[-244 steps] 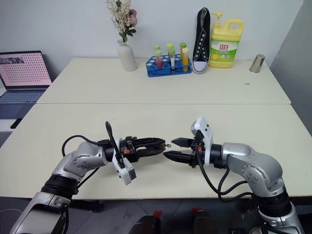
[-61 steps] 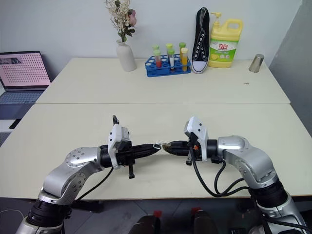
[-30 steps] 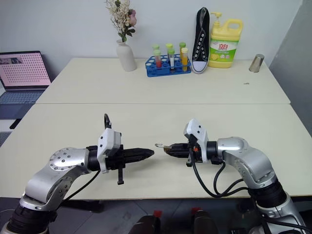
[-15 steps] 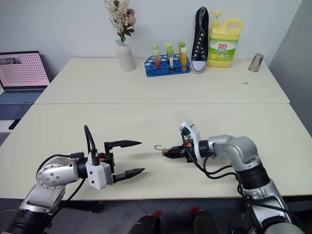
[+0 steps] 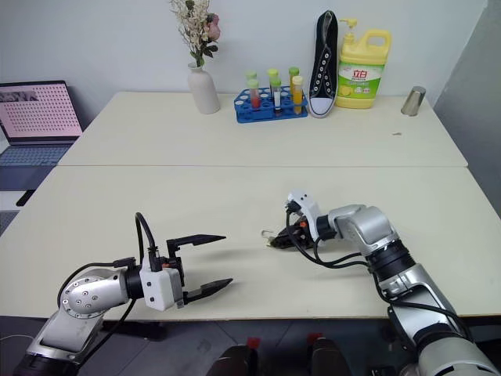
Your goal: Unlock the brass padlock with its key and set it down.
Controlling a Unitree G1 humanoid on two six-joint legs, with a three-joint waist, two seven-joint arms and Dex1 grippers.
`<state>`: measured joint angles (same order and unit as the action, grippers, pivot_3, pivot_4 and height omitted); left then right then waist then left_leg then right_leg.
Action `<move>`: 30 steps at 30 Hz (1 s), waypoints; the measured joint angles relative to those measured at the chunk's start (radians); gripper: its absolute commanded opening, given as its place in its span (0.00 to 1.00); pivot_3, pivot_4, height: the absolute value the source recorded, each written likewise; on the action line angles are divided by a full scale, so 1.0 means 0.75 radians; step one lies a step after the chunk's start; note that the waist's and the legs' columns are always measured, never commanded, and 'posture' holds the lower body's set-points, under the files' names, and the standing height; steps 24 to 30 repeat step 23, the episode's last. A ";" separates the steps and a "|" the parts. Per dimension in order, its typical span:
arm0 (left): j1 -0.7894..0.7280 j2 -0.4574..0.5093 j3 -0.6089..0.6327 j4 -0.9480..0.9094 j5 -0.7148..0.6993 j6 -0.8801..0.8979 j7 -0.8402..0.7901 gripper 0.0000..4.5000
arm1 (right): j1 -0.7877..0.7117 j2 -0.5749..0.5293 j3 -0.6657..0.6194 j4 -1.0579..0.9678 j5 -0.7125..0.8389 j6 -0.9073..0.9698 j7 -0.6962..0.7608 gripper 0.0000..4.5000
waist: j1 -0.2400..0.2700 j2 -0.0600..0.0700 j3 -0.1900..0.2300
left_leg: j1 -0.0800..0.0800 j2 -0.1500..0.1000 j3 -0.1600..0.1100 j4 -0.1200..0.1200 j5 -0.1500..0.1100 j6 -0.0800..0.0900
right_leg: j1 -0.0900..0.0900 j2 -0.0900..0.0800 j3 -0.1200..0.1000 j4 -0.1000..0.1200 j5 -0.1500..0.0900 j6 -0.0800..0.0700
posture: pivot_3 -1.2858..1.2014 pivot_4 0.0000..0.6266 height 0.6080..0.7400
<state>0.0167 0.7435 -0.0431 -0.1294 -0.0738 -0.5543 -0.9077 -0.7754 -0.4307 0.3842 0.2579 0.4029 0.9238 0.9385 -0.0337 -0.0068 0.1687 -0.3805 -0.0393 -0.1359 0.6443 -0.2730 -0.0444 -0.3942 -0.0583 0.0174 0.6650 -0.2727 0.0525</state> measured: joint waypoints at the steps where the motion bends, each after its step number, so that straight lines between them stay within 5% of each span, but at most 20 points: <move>1: 0.002 0.000 -0.003 -0.002 -0.002 0.019 -0.002 1.00 | 0.000 -0.009 0.003 -0.003 -0.012 -0.017 0.013 0.72 | 0.000 0.000 0.000 | 0.000 0.000 0.000 0.000 0.000 0.000 | 0.000 0.000 0.000 0.000 0.000 0.000 | 0.52 0.24 1.00; 5: 0.011 0.004 -0.032 -0.038 -0.033 0.197 -0.026 1.00 | 0.039 -0.147 0.036 -0.097 -0.121 -0.166 0.045 0.99 | 0.005 0.000 0.000 | -0.001 0.000 0.000 0.000 0.000 0.000 | 0.000 0.000 0.000 0.000 0.000 0.000 | 0.52 0.24 1.00; 14: -0.060 -0.006 -0.022 -0.148 -0.088 0.669 0.036 1.00 | 0.418 -0.414 -0.130 -0.685 -0.174 -0.324 0.032 0.99 | 0.003 0.001 0.001 | -0.002 0.001 -0.001 0.000 0.000 0.000 | 0.001 0.001 -0.001 0.000 0.000 0.001 | 0.52 0.24 1.00; 19: -0.098 0.036 -0.002 -0.187 -0.219 0.819 -0.063 1.00 | 0.599 -0.447 -0.279 -0.943 -0.132 -0.299 -0.033 0.99 | -0.001 0.001 0.001 | 0.000 0.002 0.000 0.000 0.000 0.000 | 0.001 0.001 -0.001 0.000 0.000 0.001 | 0.52 0.24 1.00; 30: -0.128 0.048 -0.001 -0.185 -0.257 0.880 -0.107 1.00 | 0.633 -0.448 -0.304 -0.992 -0.122 -0.282 -0.064 0.99 | 0.002 0.000 0.001 | 0.001 0.002 0.000 0.001 0.000 0.000 | 0.004 0.001 -0.001 -0.001 0.000 0.001 | 0.52 0.24 1.00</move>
